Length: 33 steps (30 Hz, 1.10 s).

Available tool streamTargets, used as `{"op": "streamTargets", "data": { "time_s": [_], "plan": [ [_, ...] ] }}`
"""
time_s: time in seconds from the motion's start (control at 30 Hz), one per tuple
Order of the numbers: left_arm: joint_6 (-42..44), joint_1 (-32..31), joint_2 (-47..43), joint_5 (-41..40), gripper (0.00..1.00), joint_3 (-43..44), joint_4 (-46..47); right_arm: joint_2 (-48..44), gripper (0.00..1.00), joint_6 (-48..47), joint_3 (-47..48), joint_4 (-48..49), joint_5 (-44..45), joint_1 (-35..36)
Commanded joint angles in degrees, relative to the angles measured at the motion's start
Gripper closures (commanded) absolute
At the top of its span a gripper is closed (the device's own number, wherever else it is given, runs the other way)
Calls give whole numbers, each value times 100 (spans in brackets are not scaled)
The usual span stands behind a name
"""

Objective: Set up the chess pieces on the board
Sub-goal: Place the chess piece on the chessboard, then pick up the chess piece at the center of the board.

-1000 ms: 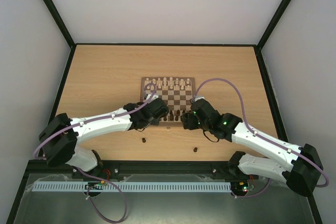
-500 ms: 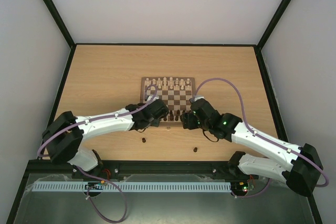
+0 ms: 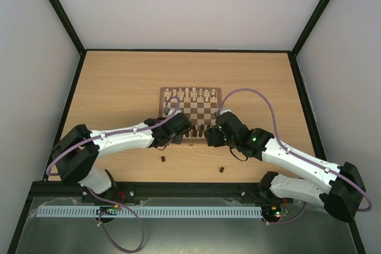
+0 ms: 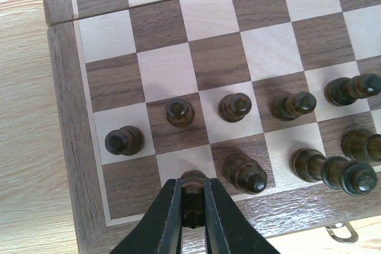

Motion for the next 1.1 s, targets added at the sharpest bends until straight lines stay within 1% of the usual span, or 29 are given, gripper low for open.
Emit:
{"op": "streamTargets", "data": {
  "time_s": [0.0,0.17,0.37,0.67,0.77,0.93,1.0,1.07],
  "plan": [
    [58,59,127,-6,90,-33,6,54,23,-51,-68,-15,44,-14],
    [51,77,148,-25,89,-40,-20,69,23,-61,-67,-4,26,-9],
    [60,75,166,-26,83,-18,-13,80,23,-61,-69,-3,18,-12],
    [54,77,41,-43,70,22,-27,80,23,-56,-67,-12,33,-14],
    [67,78,-175,-43,68,26,-48,89,23,-48,-60,-19,52,-14],
    [42,45,-836,-60,59,-38,-169,107,23,16,-36,-118,74,-10],
    [28,27,-1162,-60,54,-128,-238,120,19,59,-15,-175,37,-14],
    [8,8,-1493,-21,51,-266,-243,131,11,138,17,-265,-13,-17]
  ]
}}
